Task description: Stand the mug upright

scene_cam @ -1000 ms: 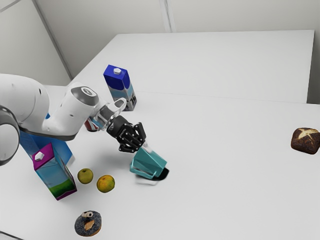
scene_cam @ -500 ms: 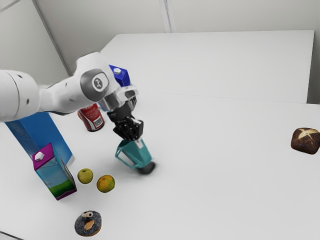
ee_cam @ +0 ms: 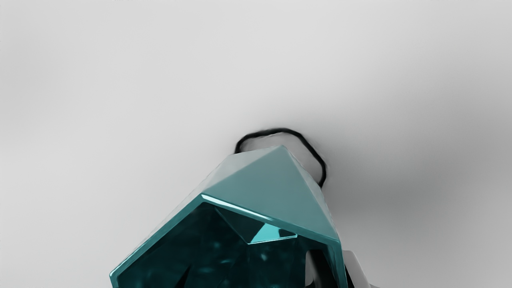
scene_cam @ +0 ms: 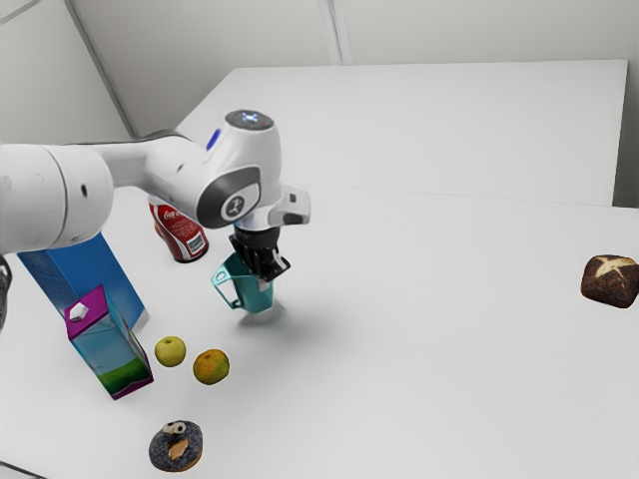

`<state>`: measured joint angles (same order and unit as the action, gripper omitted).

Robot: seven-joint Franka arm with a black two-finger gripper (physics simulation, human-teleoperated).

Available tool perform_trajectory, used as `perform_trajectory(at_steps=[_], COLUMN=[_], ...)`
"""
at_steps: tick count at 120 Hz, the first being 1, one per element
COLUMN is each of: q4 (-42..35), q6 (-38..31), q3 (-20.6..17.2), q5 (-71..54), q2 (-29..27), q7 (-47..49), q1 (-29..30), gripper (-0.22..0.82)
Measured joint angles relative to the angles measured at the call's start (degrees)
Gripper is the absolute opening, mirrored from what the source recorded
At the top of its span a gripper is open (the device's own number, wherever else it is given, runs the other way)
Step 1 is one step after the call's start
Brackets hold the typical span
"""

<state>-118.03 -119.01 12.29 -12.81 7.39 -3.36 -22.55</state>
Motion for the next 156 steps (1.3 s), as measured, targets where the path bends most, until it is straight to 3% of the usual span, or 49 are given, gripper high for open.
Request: perform_trajectory(at_steps=[61,84,100,119,130,135,156], q4=[1.1,1.1,2.1,7.6,11.1,12.7,24.7], q6=[-2.2,-2.3,-1.7,1.9,4.9,6.4,14.8], q3=[0.0,0.0,0.0,-0.9,-9.1,-11.1,-12.3], q5=[4.5,6.5,7.3,7.7,8.9,10.1,11.8], q2=[3.3,2.8,-1.2,-2.9,-3.4,-3.7,-3.5], q7=[6.9,8.0,8.8,9.6,9.2,8.5,5.0], q1=[0.0,-0.1,0.0,0.9,9.3,11.9,16.2], gripper=[-0.18,0.22,0.4,0.51,0.54,0.55,0.58])
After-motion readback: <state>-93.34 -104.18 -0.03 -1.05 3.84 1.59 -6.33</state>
